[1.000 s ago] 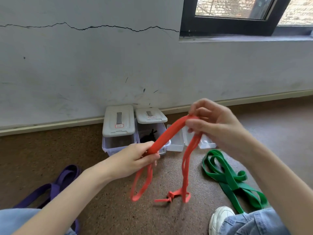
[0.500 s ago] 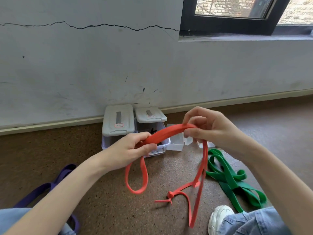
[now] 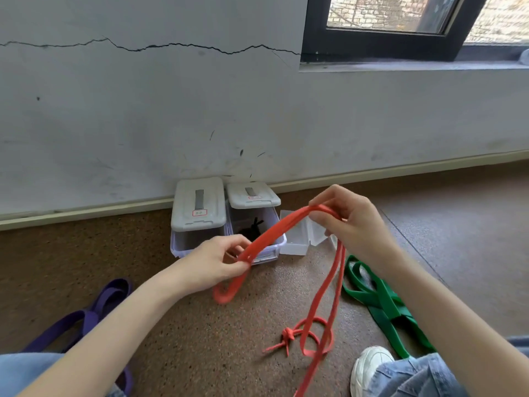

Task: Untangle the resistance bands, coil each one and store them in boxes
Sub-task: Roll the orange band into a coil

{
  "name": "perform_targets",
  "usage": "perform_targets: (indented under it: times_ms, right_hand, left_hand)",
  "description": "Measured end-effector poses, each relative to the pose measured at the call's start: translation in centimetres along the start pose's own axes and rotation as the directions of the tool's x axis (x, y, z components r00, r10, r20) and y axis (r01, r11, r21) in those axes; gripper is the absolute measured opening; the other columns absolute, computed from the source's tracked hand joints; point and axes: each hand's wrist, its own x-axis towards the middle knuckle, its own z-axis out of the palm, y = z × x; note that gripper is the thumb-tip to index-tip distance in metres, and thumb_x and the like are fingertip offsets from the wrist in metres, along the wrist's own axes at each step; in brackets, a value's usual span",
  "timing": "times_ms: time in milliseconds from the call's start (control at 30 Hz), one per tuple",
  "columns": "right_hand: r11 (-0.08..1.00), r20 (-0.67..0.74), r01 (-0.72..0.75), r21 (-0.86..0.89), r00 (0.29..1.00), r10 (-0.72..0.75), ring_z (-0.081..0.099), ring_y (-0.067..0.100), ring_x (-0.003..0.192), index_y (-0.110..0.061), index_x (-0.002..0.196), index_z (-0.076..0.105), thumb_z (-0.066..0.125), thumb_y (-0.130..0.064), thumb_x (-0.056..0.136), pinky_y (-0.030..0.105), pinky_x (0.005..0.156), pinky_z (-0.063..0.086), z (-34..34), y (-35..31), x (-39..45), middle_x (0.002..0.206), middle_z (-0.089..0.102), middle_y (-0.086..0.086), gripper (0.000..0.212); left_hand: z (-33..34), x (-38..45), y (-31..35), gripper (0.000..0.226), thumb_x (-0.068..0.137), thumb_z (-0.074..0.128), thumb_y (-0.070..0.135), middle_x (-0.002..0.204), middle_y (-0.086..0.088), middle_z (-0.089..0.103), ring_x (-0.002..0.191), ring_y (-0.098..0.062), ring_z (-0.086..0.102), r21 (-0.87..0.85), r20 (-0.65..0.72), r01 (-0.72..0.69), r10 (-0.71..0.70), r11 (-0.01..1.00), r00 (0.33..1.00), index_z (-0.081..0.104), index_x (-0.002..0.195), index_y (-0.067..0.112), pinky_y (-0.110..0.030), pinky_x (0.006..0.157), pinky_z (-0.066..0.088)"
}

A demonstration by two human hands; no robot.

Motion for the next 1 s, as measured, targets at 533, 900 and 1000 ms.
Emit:
perform_targets:
  times_ms: [533, 900, 1000]
  right_hand:
    - [0.974, -0.211, -0.226, 0.017, 0.951, 0.225, 0.059, 0.018, 0.066, -0.020, 0.078, 0.058, 0.062, -0.008, 0.087, 0.029, 0.062, 0.049, -1.1, 1.7, 0.2, 0.074, 0.065, 0.003, 0.016]
    - [0.988, 0.234, 0.135, -0.069, 0.965, -0.116, 0.060, -0.001, 0.072, -0.016, 0.089, 0.063, 0.068, -0.009, 0.082, 0.016, 0.066, 0.048, 2.1, -1.7, -1.3, 0.077, 0.065, -0.010, 0.011]
    - [0.985, 0.240, 0.172, -0.028, 0.957, -0.160, 0.061, 0.001, 0.074, -0.015, 0.089, 0.064, 0.067, -0.007, 0.082, 0.020, 0.071, 0.051, 2.6, -2.2, -1.5, 0.079, 0.065, -0.008, 0.010]
  left_hand:
    - [-3.2, -1.0, 0.3, 0.042, 0.060, 0.086, 0.036, 0.077, -0.007, 0.071, 0.092, -0.018, 0.070, -0.864, 0.079, 0.067, 0.004, 0.499, 0.997, 0.074, 0.089, 0.009, -0.023, 0.077, 0.056]
    - [0.3, 0.1, 3.1, 0.046, 0.061, 0.071, 0.051, 0.106, 0.021, 0.053, 0.080, 0.005, 0.059, -0.201, -0.172, -0.048, 0.013, 0.978, 0.985, 0.062, 0.106, 0.043, -0.012, 0.072, 0.049]
    - [1.6, 0.4, 3.1, 0.018, 0.068, 0.073, 0.041, 0.092, 0.011, 0.058, 0.072, -0.004, 0.056, -0.236, -0.162, -0.093, 0.055, 0.967, 0.985, 0.070, 0.084, 0.033, -0.013, 0.067, 0.047]
